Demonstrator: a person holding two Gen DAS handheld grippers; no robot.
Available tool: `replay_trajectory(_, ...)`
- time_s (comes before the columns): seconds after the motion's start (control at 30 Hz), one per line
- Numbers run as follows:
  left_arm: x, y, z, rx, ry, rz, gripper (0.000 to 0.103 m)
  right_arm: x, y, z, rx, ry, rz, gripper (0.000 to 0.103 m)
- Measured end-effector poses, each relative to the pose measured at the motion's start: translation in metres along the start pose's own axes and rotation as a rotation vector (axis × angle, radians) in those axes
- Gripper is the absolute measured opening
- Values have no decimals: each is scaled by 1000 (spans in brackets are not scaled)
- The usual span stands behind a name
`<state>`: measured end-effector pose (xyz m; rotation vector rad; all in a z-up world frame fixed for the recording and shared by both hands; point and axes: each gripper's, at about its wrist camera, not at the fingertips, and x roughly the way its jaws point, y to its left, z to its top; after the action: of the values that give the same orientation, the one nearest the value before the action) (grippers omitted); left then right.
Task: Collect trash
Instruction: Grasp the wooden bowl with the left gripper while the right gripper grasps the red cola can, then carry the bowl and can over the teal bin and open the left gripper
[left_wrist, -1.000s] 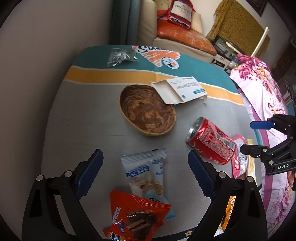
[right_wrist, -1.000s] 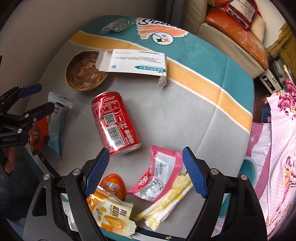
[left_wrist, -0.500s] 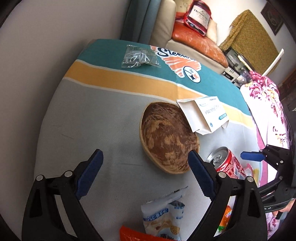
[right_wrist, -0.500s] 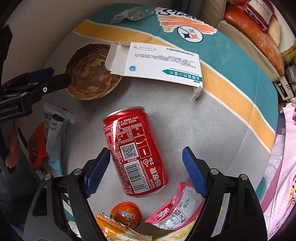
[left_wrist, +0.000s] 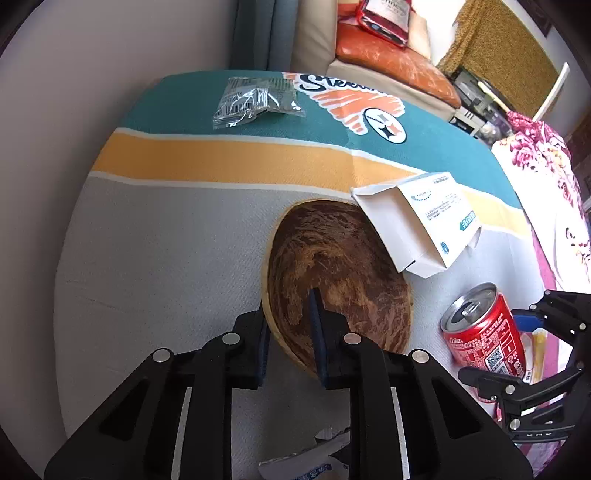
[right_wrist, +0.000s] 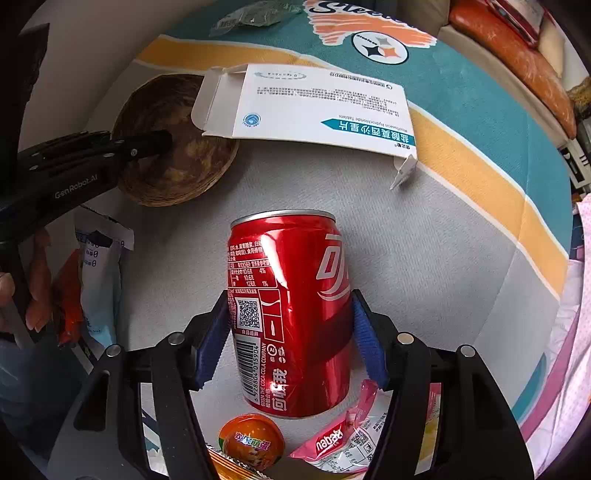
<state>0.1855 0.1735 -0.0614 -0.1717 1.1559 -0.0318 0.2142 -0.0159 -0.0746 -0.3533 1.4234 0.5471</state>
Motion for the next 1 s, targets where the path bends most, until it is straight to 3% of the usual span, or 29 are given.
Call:
replay_trajectory(0.2, -22, -6, -6, 17, -55, 63, 11, -14, -6, -12, 38, -51, 30, 60)
replay_trajectory(0.53, -74, -8, -14, 16, -150, 102, 10, -61, -12, -31, 67, -165, 14, 60)
replay_trajectory(0.77, -112, -30, -8, 34, -225, 76, 10, -96, -22, -51, 99, -241, -4, 60)
replay_trajectory(1.0, -130, -87, -12, 131, -242, 6, 10, -121, -53, -88, 152, -290, -29, 60)
